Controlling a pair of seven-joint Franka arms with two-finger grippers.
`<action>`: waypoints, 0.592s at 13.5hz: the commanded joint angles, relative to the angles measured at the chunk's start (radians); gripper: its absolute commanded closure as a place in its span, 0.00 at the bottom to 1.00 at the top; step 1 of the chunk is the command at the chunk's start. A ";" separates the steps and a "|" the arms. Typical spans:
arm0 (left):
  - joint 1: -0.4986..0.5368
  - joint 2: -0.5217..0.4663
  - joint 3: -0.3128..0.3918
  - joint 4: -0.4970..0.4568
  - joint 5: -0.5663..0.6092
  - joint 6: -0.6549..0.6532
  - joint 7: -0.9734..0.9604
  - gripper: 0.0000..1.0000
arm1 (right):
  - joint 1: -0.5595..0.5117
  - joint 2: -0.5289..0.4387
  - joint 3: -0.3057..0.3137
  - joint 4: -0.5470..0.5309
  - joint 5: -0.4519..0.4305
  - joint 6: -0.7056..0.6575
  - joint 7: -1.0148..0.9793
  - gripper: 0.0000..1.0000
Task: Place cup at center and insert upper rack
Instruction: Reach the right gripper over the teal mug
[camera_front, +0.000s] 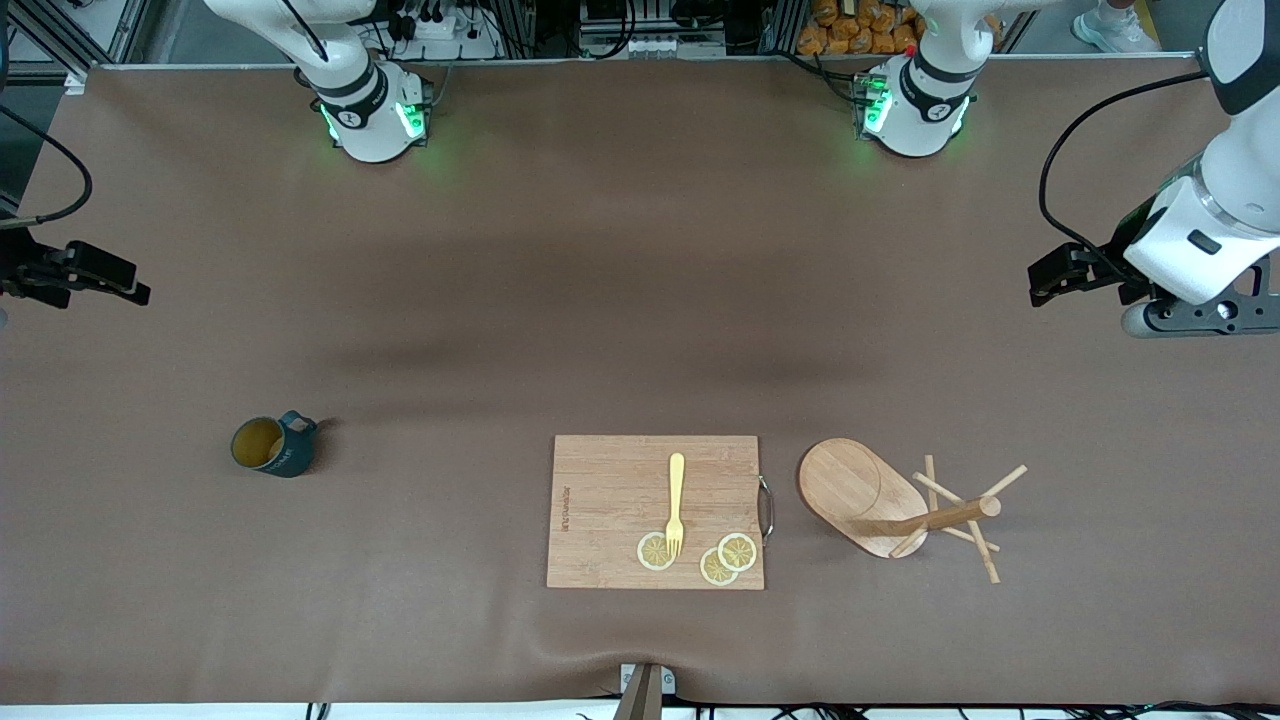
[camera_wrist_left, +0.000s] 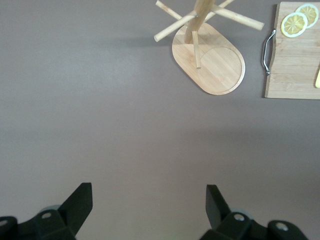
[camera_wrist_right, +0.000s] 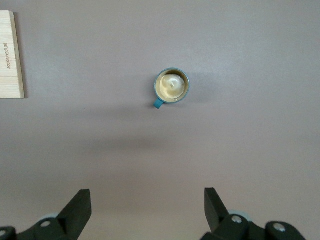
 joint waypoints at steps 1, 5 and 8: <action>0.012 -0.009 -0.009 -0.009 0.022 0.010 -0.020 0.00 | 0.002 -0.031 0.003 -0.030 -0.005 -0.008 -0.001 0.00; 0.012 -0.010 -0.005 -0.009 0.025 0.018 -0.016 0.00 | 0.006 -0.031 0.003 -0.030 -0.027 -0.018 -0.001 0.00; 0.012 -0.013 -0.006 -0.014 0.025 0.009 -0.008 0.00 | 0.008 -0.020 0.003 -0.030 -0.028 -0.006 -0.004 0.00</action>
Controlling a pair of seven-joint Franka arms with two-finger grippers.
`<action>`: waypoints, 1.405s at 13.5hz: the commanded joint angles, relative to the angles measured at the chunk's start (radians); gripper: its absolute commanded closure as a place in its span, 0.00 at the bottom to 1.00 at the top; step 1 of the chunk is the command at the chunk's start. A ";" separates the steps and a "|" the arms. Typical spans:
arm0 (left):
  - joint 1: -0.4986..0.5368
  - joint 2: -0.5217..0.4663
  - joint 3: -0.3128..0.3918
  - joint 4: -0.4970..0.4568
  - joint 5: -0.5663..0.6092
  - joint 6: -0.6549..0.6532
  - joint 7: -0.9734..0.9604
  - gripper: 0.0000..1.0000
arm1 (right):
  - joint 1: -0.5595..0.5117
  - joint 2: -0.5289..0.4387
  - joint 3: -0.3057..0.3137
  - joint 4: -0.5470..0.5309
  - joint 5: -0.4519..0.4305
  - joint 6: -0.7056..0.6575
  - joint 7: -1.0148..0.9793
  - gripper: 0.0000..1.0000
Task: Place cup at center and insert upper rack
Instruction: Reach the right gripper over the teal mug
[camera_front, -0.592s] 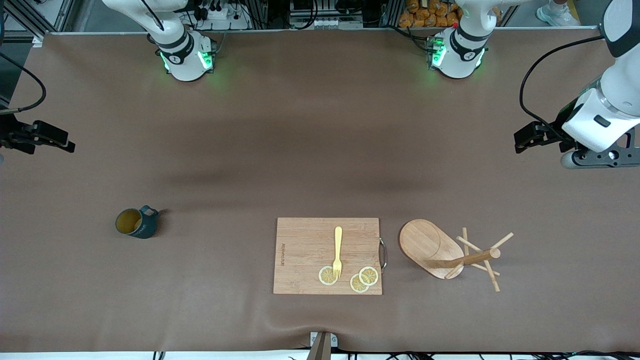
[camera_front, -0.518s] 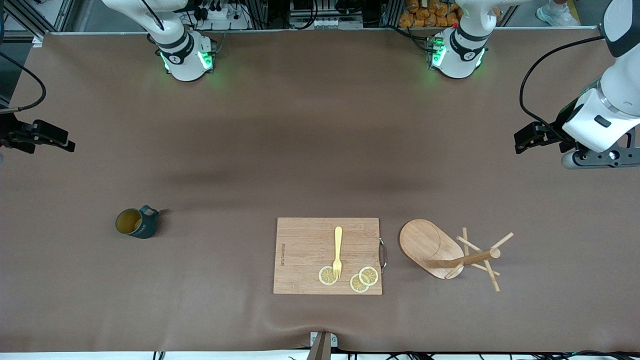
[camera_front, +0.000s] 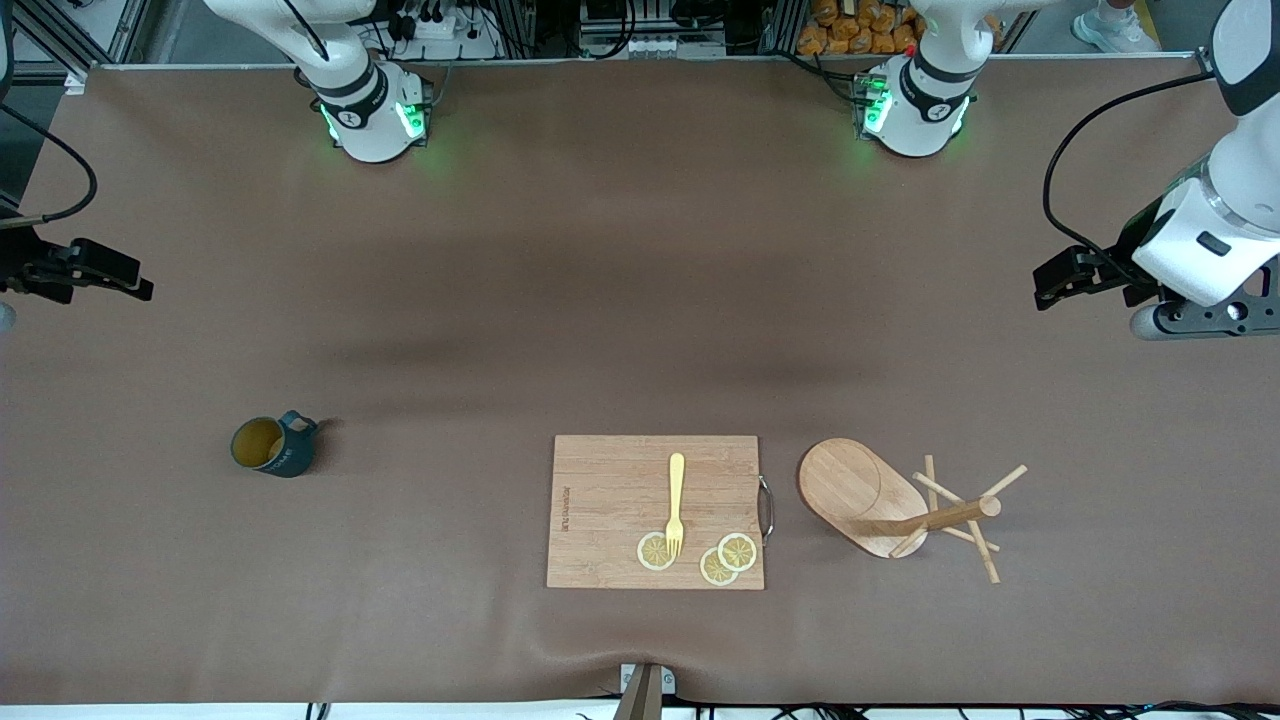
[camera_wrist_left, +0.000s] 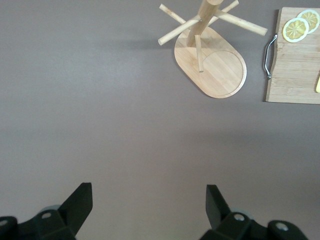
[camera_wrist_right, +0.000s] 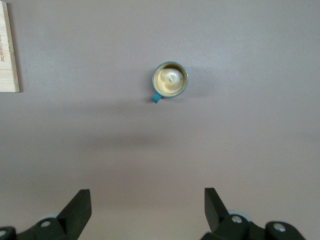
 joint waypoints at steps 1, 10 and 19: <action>0.009 -0.017 -0.011 -0.016 0.025 -0.001 -0.003 0.00 | 0.003 -0.006 0.002 -0.026 -0.014 0.022 -0.002 0.00; 0.003 -0.009 -0.017 -0.026 0.024 -0.005 -0.035 0.00 | -0.004 0.248 0.004 -0.090 0.007 0.452 0.009 0.00; -0.006 0.017 -0.017 -0.026 0.022 0.006 -0.043 0.00 | 0.026 0.401 0.004 -0.078 0.225 0.617 0.272 0.00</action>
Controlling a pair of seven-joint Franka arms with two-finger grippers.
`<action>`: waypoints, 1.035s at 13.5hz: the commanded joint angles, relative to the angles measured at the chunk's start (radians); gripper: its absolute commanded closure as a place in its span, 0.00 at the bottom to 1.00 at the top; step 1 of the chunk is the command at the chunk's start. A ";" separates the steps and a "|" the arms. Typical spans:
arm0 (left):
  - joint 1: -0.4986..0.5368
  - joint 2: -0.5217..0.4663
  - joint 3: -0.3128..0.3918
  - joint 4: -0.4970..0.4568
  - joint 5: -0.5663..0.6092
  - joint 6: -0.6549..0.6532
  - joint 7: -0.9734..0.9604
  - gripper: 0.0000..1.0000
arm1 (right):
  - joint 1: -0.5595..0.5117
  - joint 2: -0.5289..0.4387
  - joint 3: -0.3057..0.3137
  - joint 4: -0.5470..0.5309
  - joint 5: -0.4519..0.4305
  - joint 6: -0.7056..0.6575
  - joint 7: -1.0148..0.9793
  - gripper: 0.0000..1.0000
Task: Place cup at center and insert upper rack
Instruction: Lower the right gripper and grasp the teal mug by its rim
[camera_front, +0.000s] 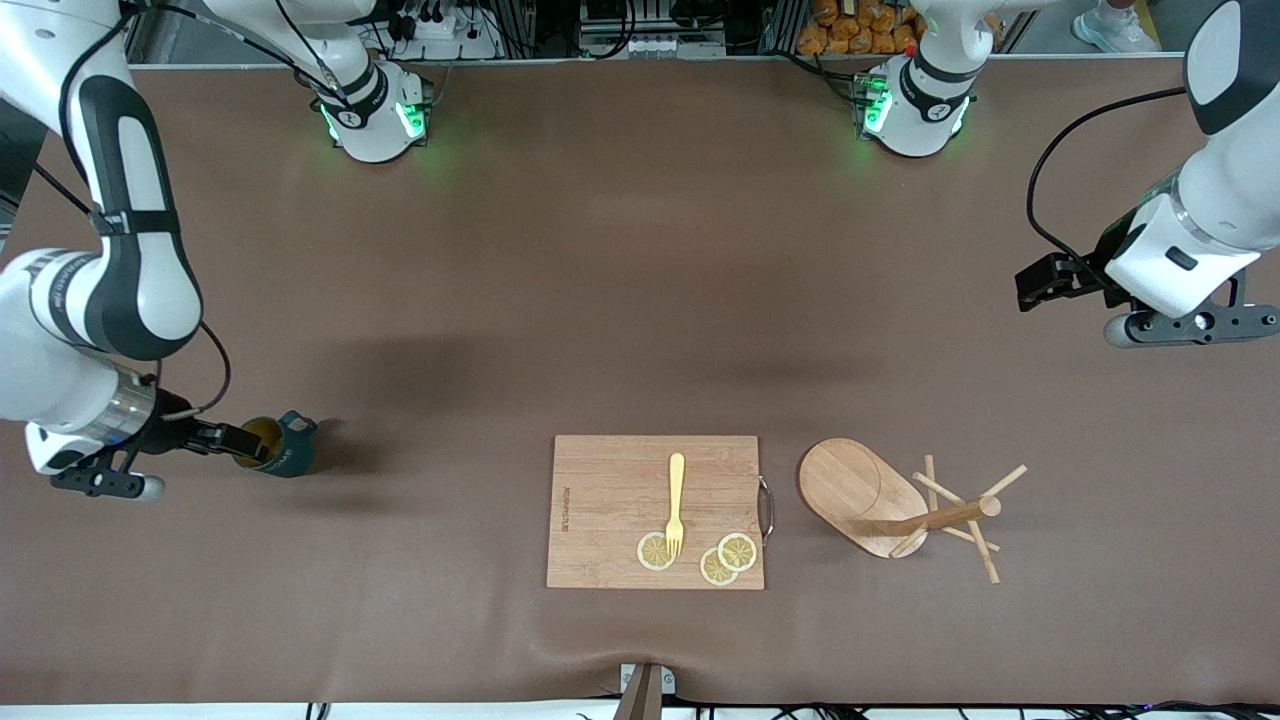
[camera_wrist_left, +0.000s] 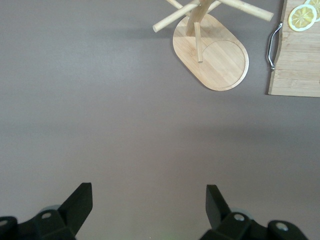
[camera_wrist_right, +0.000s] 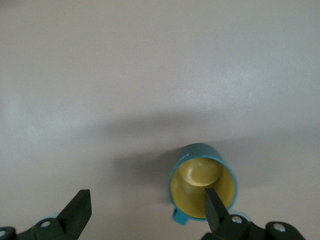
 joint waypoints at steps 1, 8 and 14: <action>-0.004 0.004 -0.008 0.002 0.022 0.009 -0.026 0.00 | 0.018 0.019 0.000 0.023 0.020 0.000 0.191 0.00; -0.019 0.018 -0.009 0.000 0.017 0.012 -0.063 0.00 | 0.010 0.093 -0.002 0.024 0.029 0.038 0.345 0.00; -0.026 0.026 -0.011 -0.003 0.014 0.012 -0.061 0.00 | 0.010 0.125 -0.002 0.021 0.029 0.047 0.344 0.00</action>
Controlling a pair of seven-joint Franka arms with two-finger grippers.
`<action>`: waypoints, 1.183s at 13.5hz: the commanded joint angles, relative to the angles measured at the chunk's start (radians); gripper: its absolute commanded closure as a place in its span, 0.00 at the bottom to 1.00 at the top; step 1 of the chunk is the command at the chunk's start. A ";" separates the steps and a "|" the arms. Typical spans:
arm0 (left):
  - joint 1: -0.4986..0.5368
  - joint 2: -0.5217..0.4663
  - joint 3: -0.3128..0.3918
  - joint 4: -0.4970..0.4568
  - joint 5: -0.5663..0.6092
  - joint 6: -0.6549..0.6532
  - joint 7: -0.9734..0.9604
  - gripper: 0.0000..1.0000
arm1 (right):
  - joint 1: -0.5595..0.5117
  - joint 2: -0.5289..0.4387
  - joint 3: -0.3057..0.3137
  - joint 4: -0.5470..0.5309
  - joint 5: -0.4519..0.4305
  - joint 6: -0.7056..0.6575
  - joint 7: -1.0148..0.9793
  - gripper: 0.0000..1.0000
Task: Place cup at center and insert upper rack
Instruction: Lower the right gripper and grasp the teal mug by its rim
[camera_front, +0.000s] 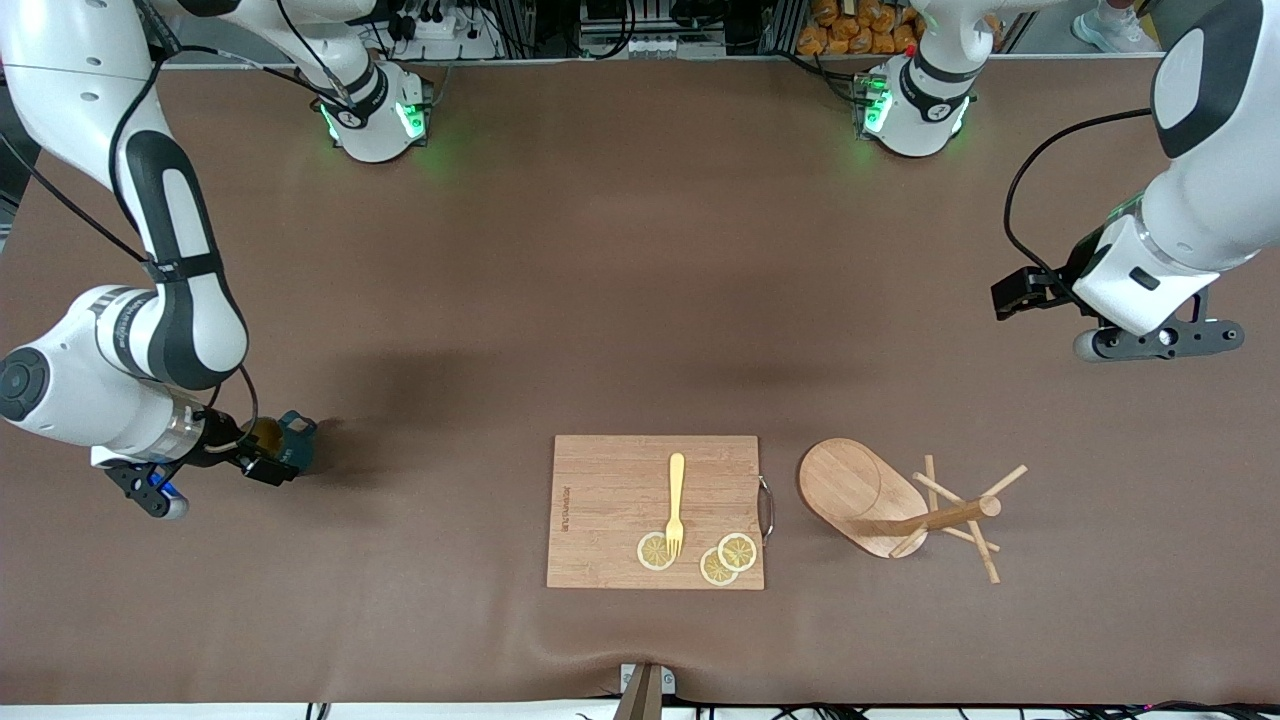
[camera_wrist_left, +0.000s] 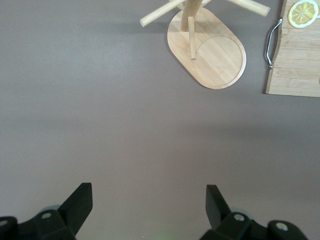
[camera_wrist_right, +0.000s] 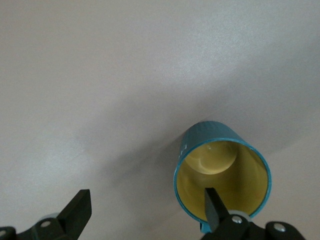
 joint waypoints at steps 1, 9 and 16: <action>0.000 -0.002 -0.006 -0.003 0.013 0.006 -0.018 0.00 | -0.004 0.033 -0.001 0.017 0.018 0.015 0.010 0.00; -0.002 -0.004 -0.006 -0.004 0.007 0.004 -0.012 0.00 | -0.019 0.069 -0.001 0.014 0.018 0.003 0.004 0.27; -0.003 -0.010 -0.006 0.006 0.008 -0.006 -0.012 0.00 | -0.026 0.062 -0.001 0.013 0.015 -0.012 -0.010 0.84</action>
